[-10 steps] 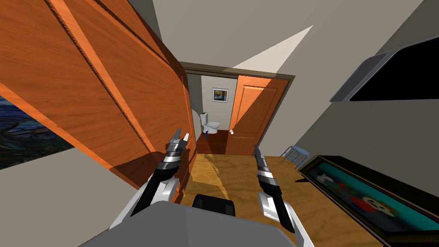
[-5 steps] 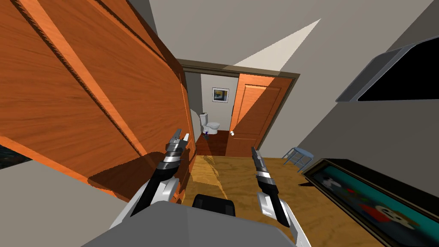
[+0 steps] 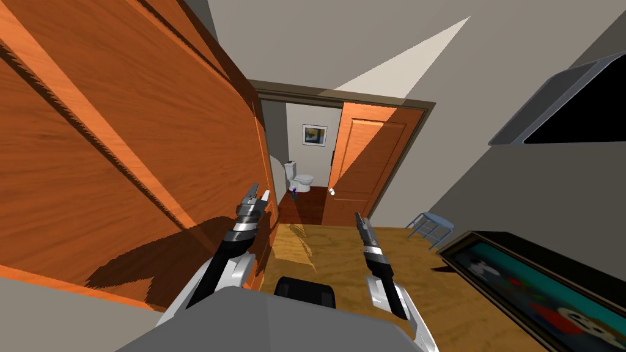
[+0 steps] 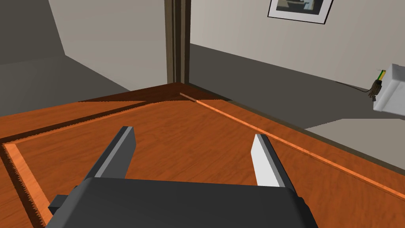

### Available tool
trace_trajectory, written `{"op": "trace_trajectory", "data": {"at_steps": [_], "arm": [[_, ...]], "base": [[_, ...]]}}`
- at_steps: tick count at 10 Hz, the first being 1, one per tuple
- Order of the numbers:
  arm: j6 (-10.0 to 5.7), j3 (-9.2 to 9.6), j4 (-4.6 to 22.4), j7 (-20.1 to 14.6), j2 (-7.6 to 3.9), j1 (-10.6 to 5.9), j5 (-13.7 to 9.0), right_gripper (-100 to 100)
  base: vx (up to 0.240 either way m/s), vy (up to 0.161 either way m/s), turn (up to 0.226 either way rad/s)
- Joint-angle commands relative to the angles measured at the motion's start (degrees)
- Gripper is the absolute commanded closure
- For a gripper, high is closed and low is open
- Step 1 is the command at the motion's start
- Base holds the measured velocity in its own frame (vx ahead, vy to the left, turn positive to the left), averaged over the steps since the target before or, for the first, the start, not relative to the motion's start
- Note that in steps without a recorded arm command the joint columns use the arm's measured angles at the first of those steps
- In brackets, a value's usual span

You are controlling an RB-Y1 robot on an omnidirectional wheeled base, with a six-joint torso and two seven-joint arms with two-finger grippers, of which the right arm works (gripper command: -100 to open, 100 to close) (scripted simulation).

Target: Pull the door open

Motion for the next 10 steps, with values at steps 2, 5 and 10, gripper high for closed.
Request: {"op": "trace_trajectory", "data": {"at_steps": [2, 5, 10], "arm": [[-1.04, -0.61, 3.9, 2.5, -0.34, -1.35, 1.4, -100], [-2.54, -1.32, 8.7, 5.3, -0.63, -2.9, 2.9, -100], [-4.99, -2.5, 16.6, 9.9, -1.07, -5.45, 5.4, -100]], "base": [[0.096, -0.004, 0.006], [0.106, 0.008, 0.005], [0.096, 0.006, 0.005]]}}
